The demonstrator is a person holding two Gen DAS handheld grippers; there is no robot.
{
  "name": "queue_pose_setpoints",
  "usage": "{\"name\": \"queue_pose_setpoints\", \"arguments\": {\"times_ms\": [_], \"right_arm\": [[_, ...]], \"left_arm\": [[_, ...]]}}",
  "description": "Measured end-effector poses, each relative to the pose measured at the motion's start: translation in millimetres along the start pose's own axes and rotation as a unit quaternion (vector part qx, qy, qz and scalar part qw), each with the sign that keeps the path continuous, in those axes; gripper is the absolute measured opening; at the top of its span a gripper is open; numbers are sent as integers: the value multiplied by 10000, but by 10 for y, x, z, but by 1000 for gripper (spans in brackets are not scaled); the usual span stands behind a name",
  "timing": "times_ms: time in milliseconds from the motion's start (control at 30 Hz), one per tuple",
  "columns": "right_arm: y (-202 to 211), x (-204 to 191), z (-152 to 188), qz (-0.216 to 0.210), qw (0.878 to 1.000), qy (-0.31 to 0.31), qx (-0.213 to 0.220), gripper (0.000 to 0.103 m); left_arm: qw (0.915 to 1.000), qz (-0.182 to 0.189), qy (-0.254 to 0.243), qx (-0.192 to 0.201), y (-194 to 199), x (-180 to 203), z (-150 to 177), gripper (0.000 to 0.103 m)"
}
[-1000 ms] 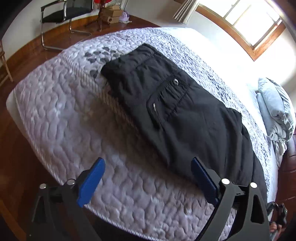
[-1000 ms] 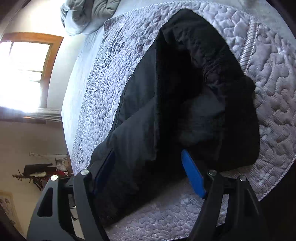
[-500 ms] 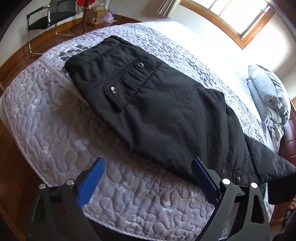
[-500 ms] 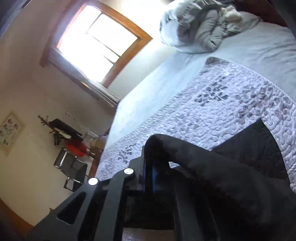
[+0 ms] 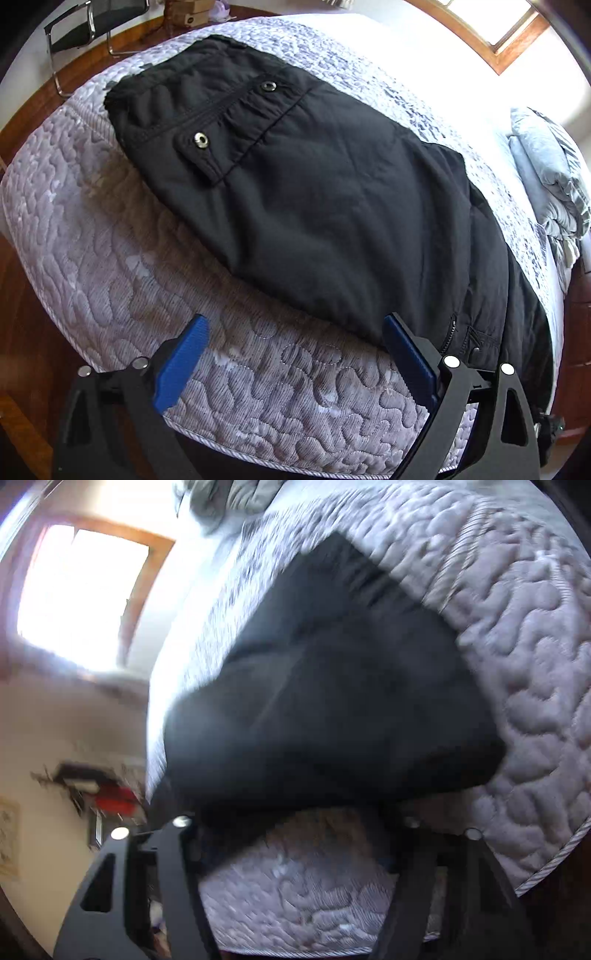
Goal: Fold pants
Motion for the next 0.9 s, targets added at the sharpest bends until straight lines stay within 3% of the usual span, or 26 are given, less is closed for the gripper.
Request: {"name": "queue_pose_setpoints", "arguments": {"times_ms": [67,167,267,400,533,667,800,900], "right_arm": [[5,31,-135,-53,9996,-294,-10,67],[-22,6,-290,-145,9983,-567,-45,59],[16,-112,-296,-491,9950,-858,-124,63],[59,-208,-377,-583,9920,-1110,-117,67],[207,-183,-381,-249,9945,-1006,-155,70],[476,-81,-270,161,9984,-529,93,72],[615,-23,-58,-299,9972,-683,80,80],[537,-51,28,-665,9931,-949,-182,80]], "left_arm": [[10000,-37,10,-85,-54,-8,7,96],[9996,-27,130,-231,-195,13,21,96],[9991,-1,273,-325,-317,41,28,97],[9990,-141,286,-314,-413,67,-9,99],[9991,-132,277,-310,-439,113,-88,99],[9992,-70,251,-293,-400,154,-173,99],[9993,0,239,-289,-388,205,-170,99],[9993,68,221,-288,-372,234,-164,99]]}}
Point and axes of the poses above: each gripper's, at about its wrist camera, not at the fingertips, and y roughly against the way its jaws point, x to its right, z to its underside, the point moved 9 cm from there along -y, roughly the way its jaws point, and after that the axes turned 14 degrees about -y, right-handed, at the moved point
